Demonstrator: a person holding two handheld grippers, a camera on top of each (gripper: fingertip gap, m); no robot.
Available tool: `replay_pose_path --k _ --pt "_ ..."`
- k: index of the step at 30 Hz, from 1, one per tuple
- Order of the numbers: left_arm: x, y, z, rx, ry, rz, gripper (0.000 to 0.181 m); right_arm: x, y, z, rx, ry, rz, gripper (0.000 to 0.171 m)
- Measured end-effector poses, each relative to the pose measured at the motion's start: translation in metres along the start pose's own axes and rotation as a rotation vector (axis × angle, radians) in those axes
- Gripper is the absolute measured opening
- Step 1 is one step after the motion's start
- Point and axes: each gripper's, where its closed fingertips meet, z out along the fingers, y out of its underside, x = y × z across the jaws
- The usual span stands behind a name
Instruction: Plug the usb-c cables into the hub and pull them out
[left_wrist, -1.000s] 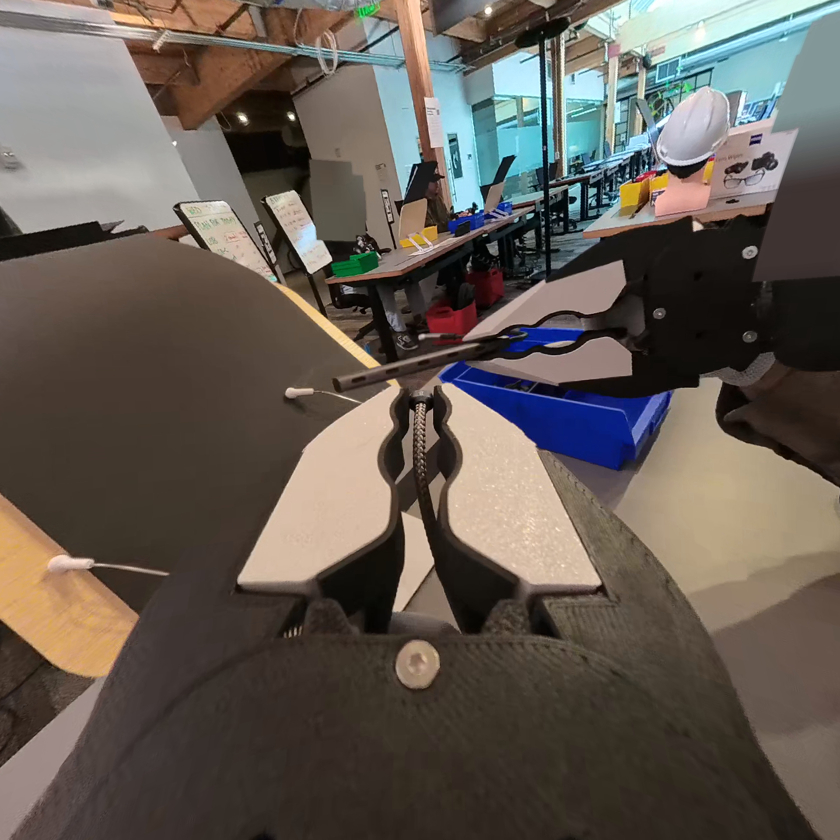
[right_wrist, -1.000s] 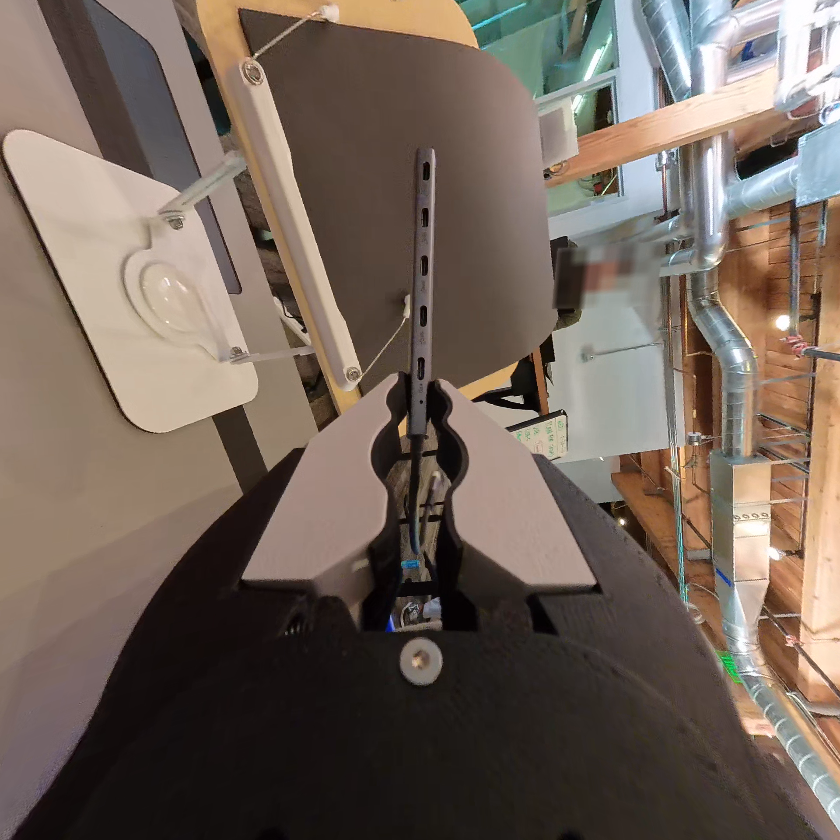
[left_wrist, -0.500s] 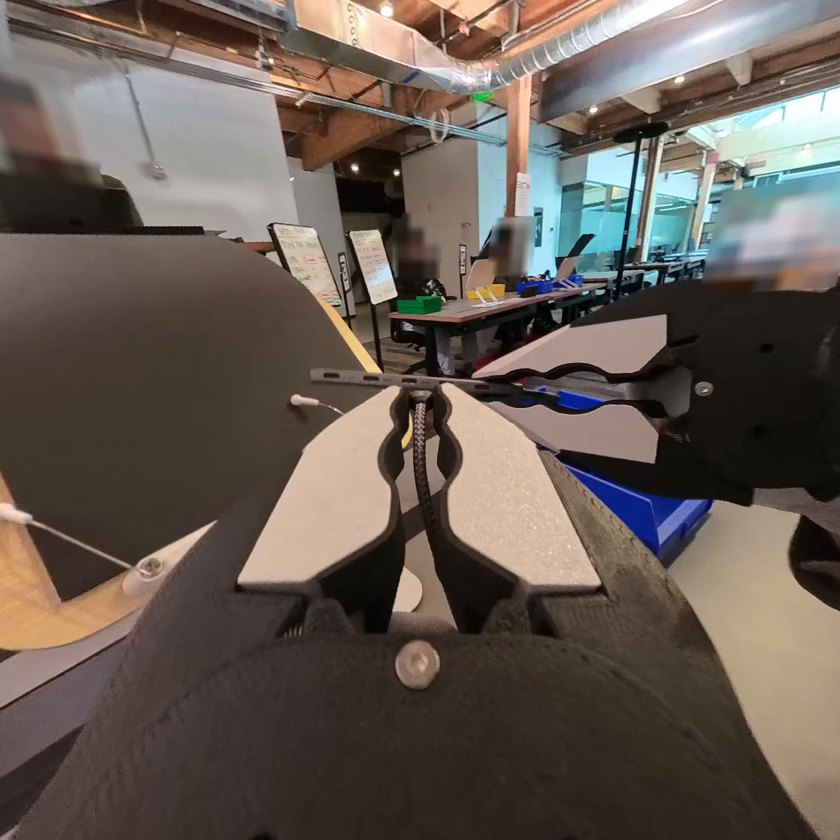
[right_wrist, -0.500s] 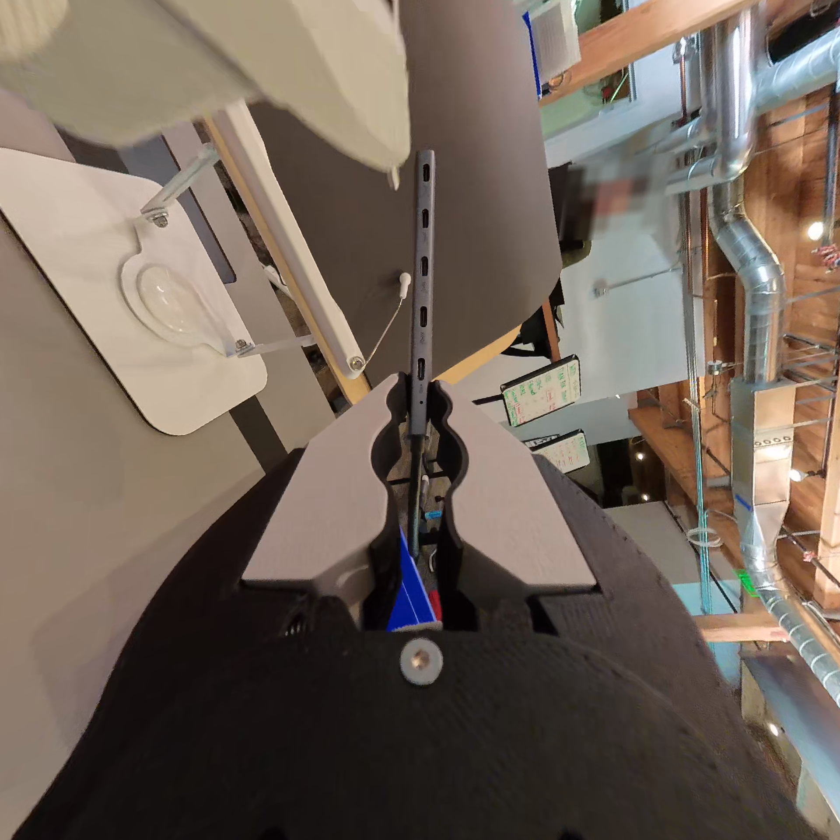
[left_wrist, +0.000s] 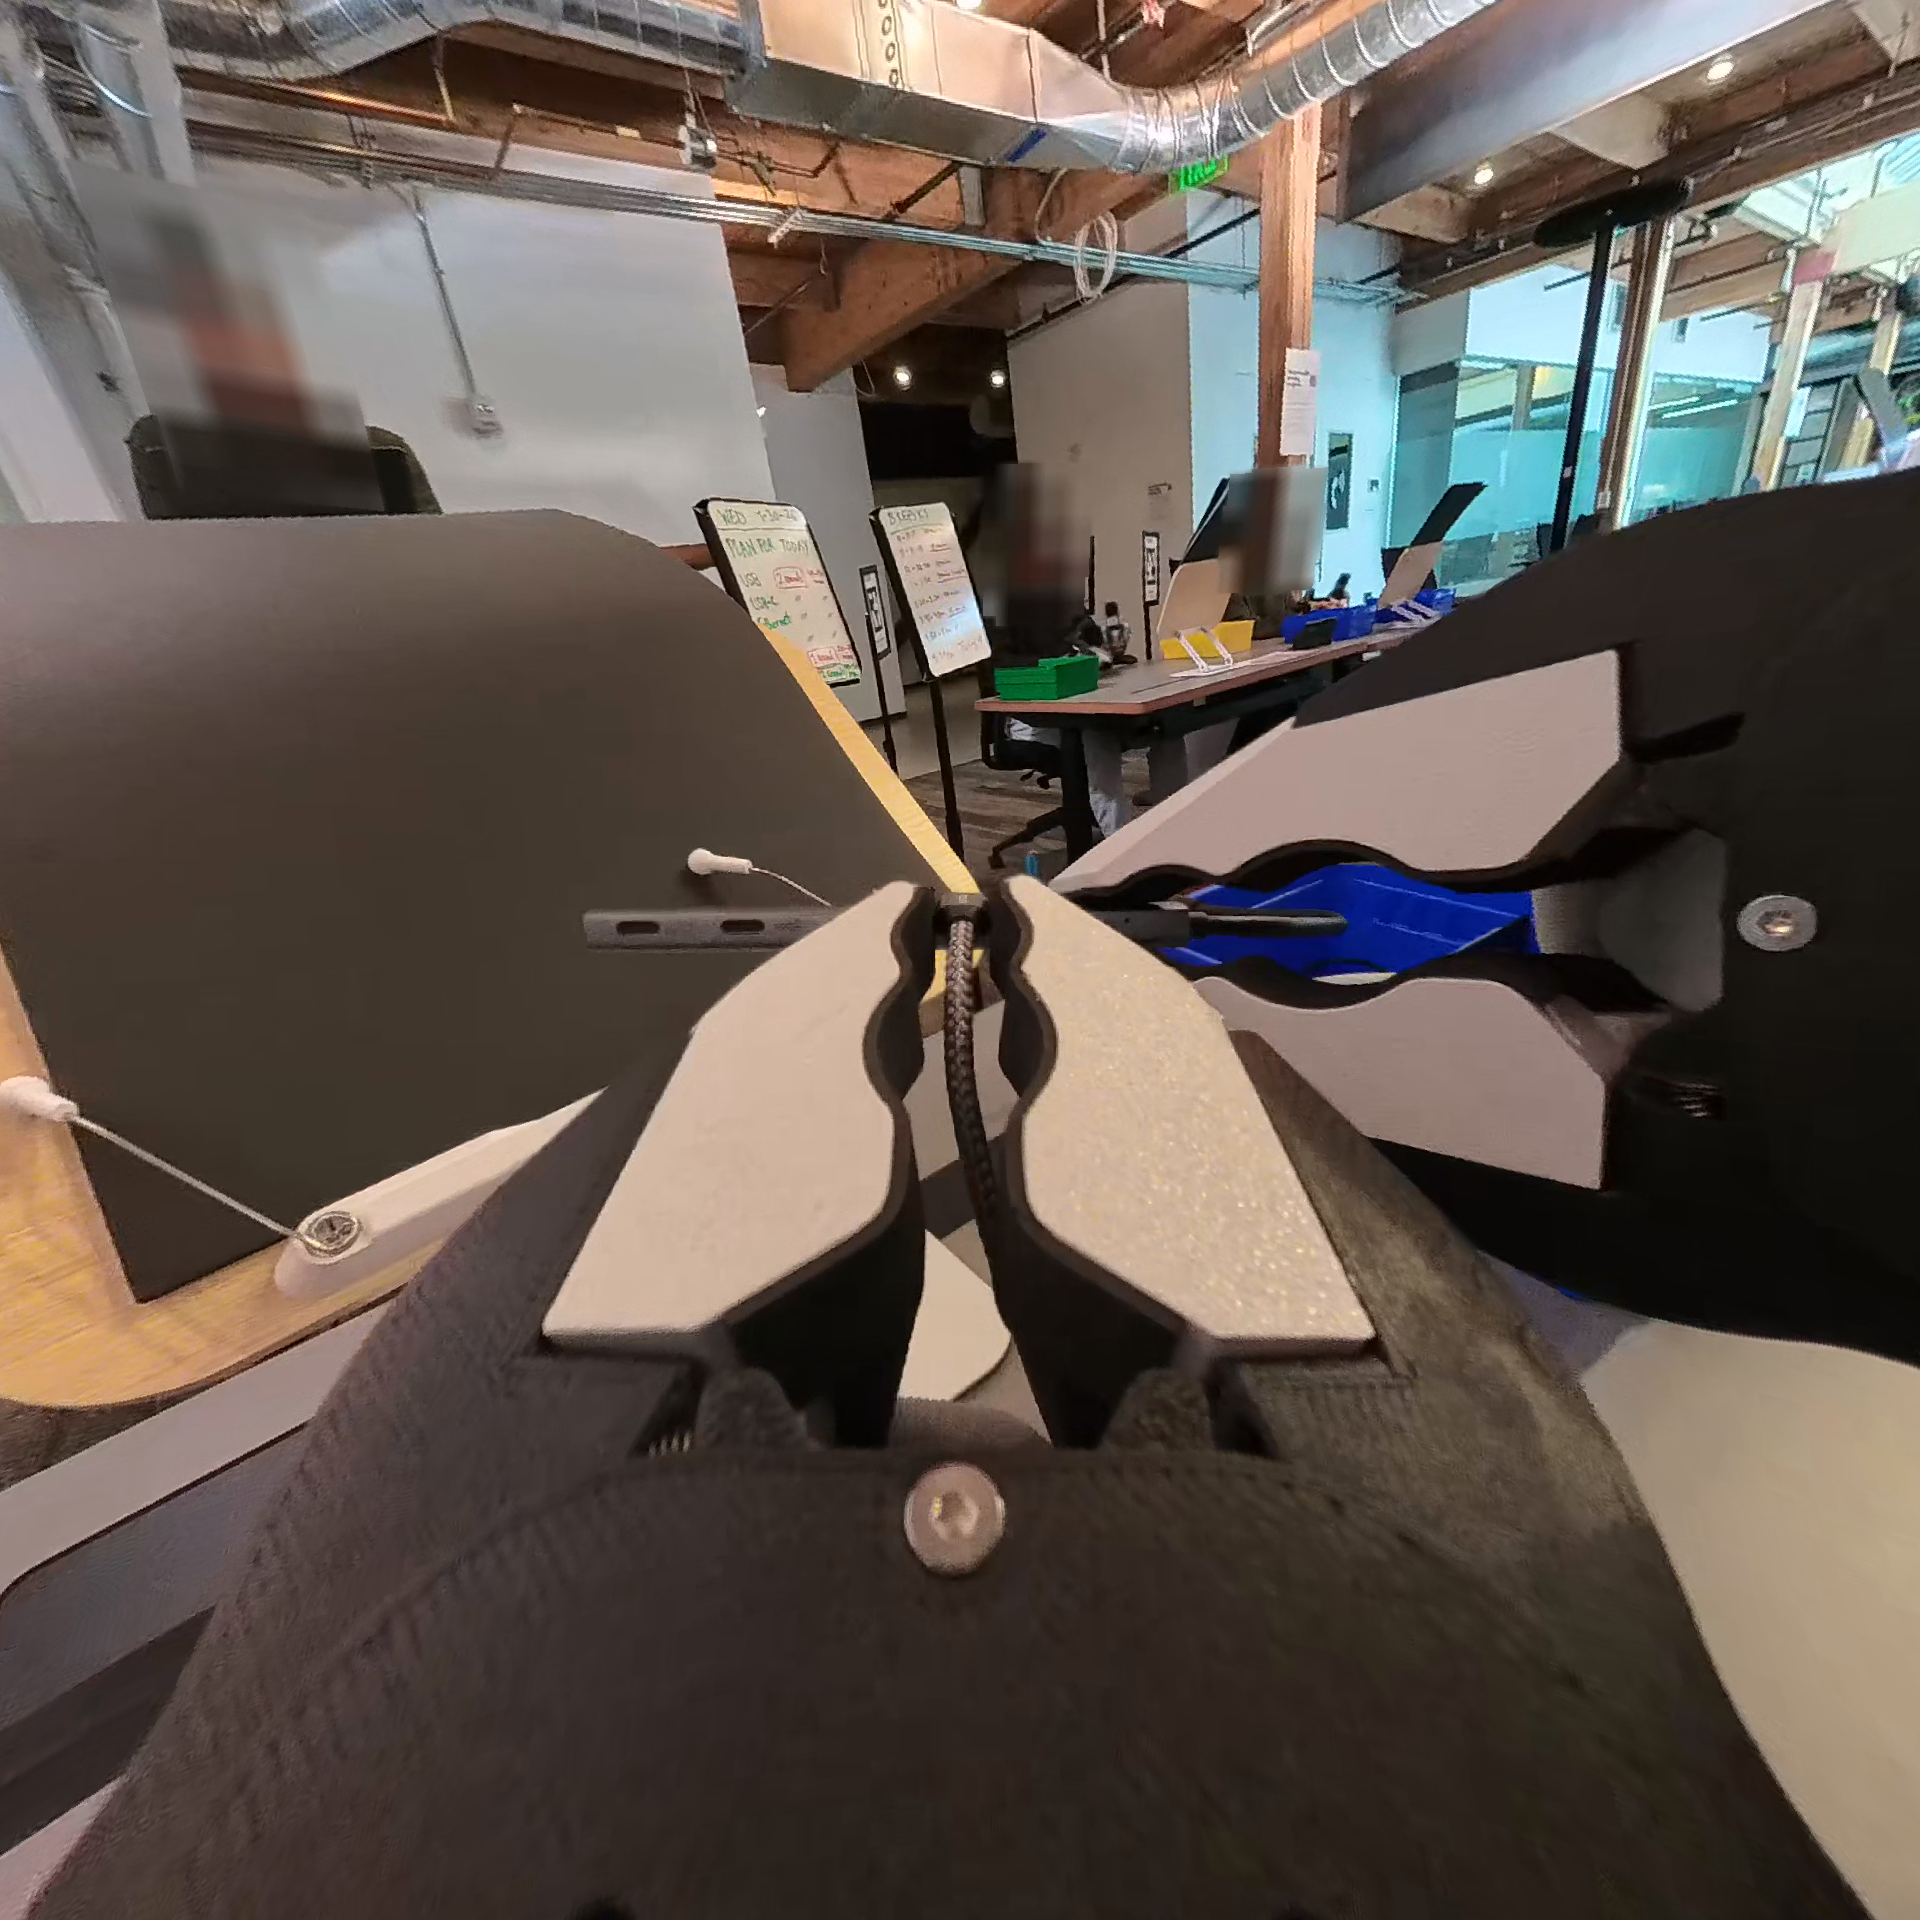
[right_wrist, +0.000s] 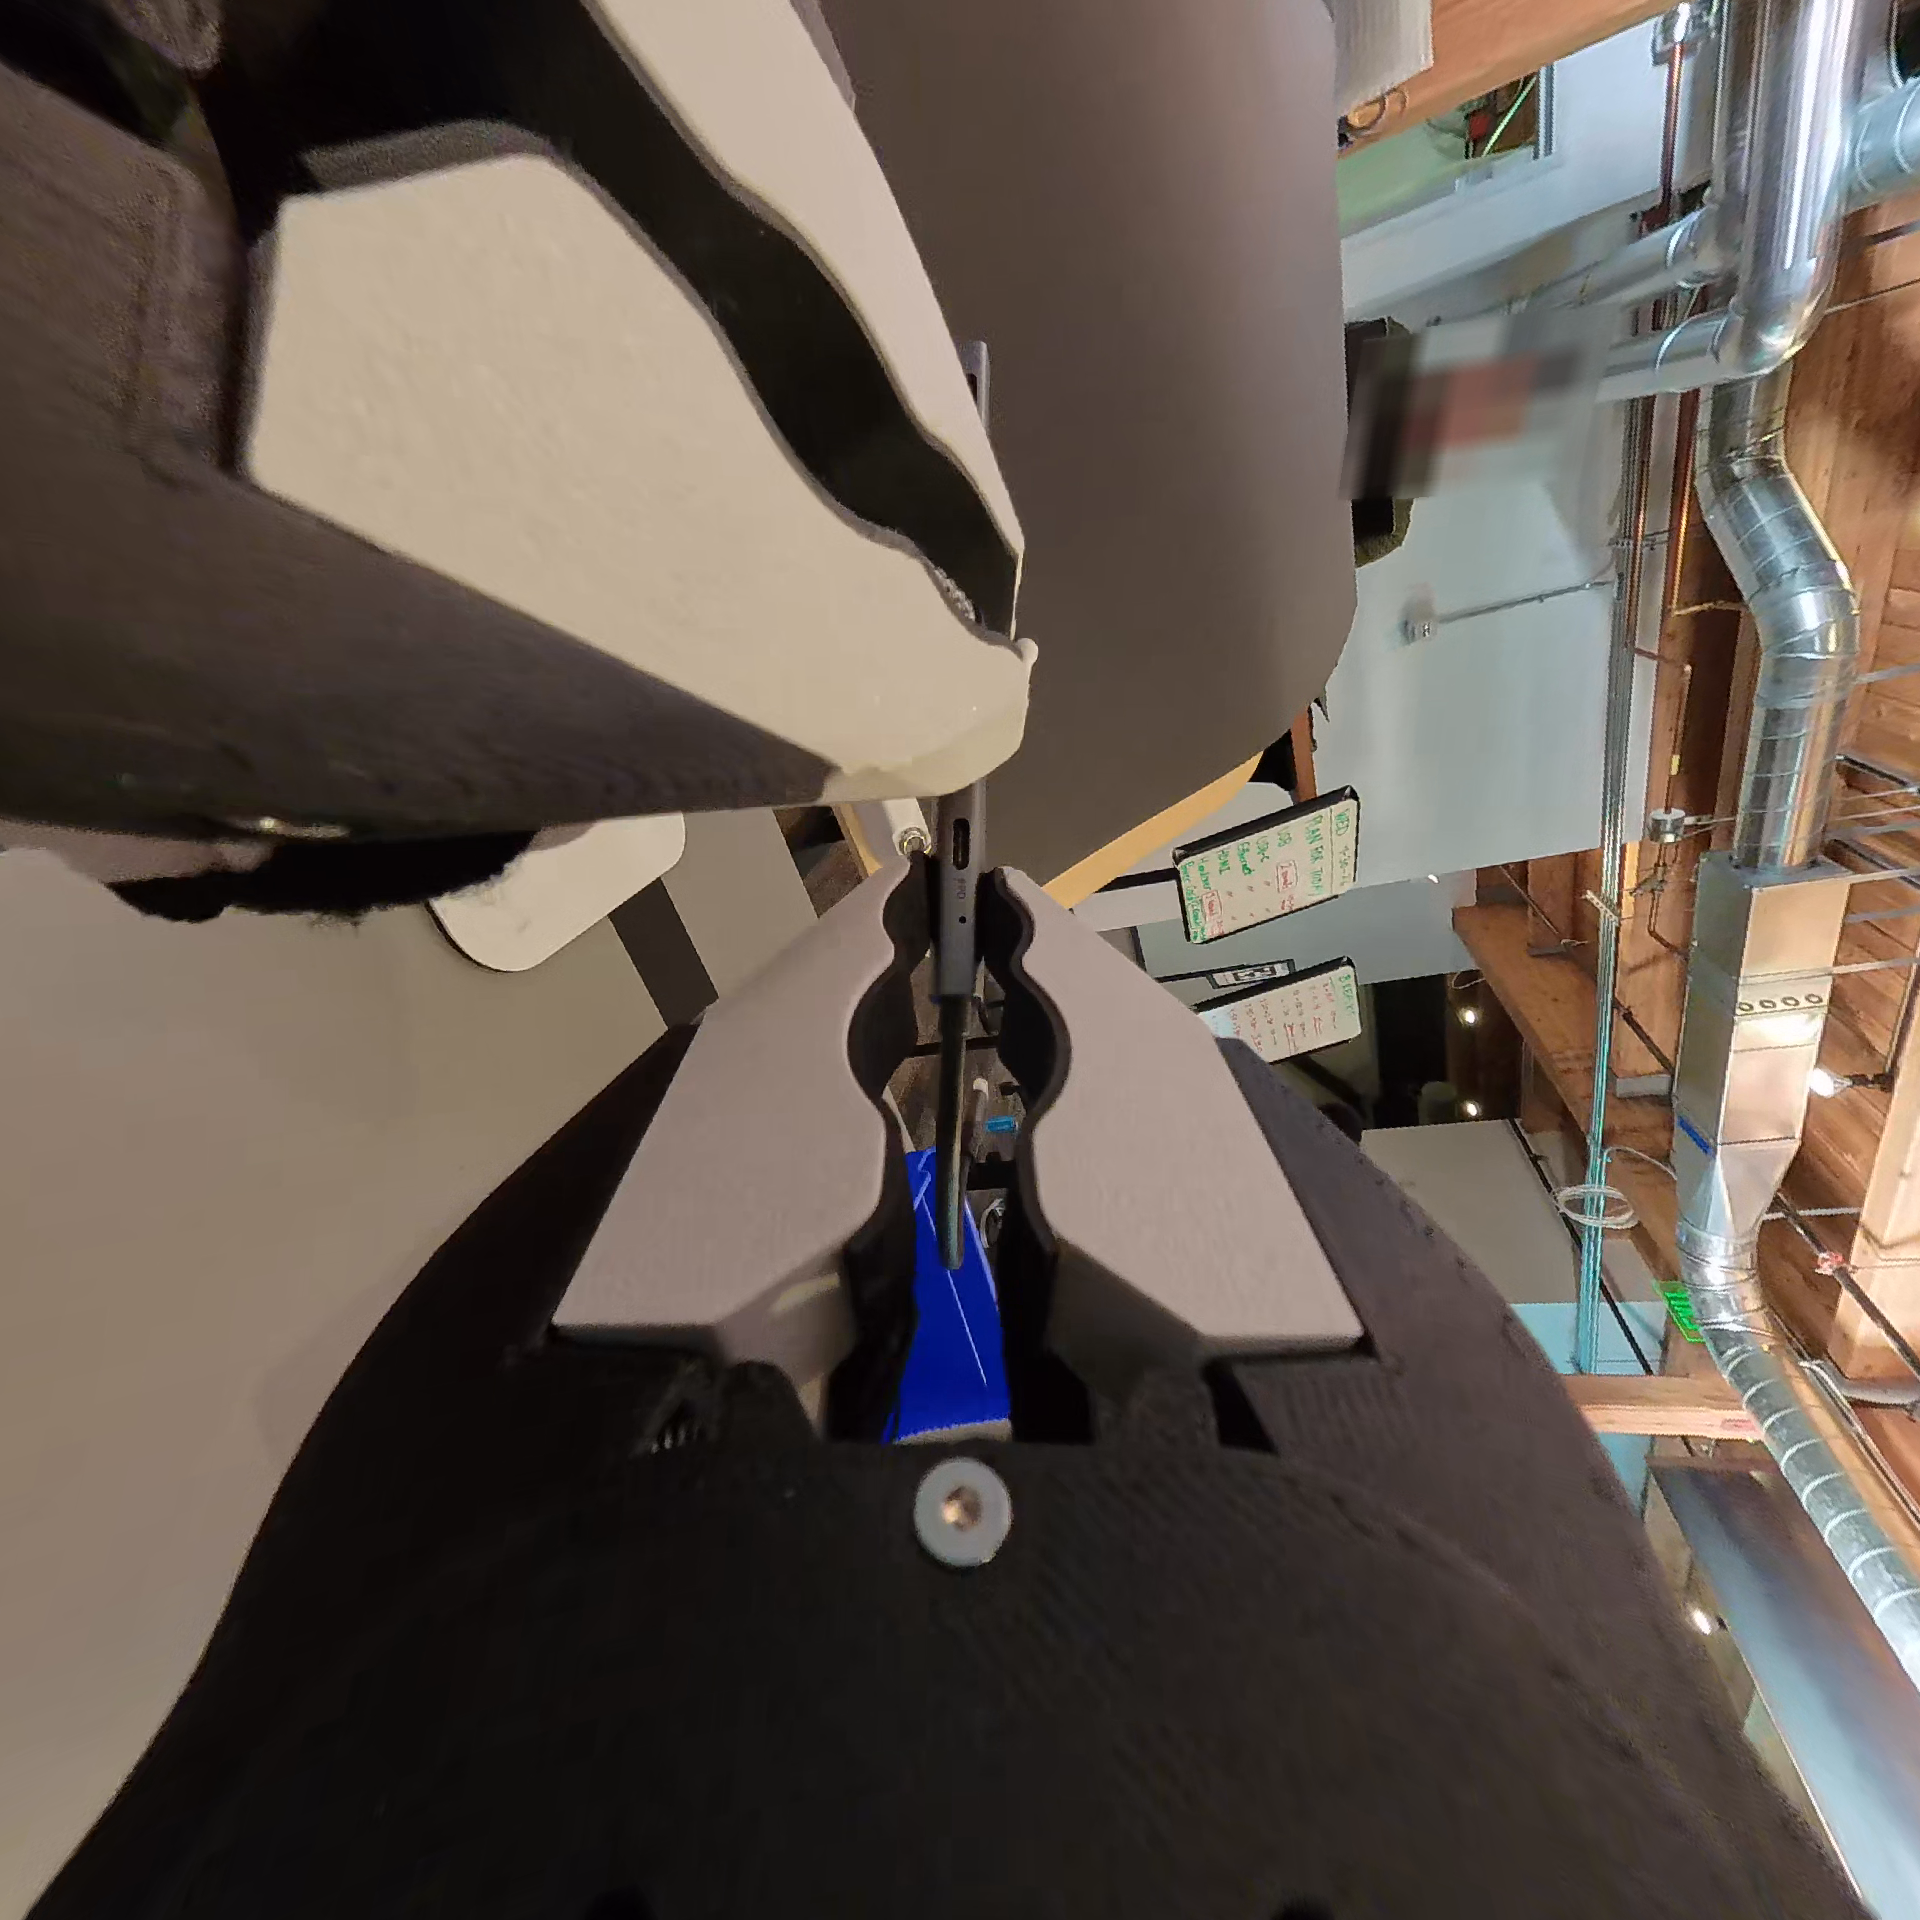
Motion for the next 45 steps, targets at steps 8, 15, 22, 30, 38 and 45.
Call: replay_pose_path --k 8,15,22,30,38,45 --pt "-0.005 0.004 0.000 -0.018 -0.022 0.001 0.010 0.000 0.003 0.003 0.000 -0.003 0.000 0.007" --pt "-0.002 0.006 0.002 -0.031 -0.009 -0.005 0.010 -0.003 0.001 0.004 0.010 -0.006 -0.012 0.007" --pt "-0.003 0.009 0.002 -0.041 -0.005 -0.006 0.010 -0.002 -0.001 0.003 0.018 -0.004 -0.011 0.007" --pt "-0.004 0.012 0.003 -0.052 -0.009 -0.004 0.010 -0.003 -0.001 0.002 0.021 -0.008 -0.012 0.007" --pt "-0.005 0.012 0.002 -0.054 -0.008 -0.003 0.010 -0.003 -0.005 0.001 0.039 0.006 -0.031 0.008" --pt "-0.007 0.010 0.001 -0.052 0.021 0.000 0.011 -0.001 -0.010 -0.001 0.079 0.032 -0.055 0.008"
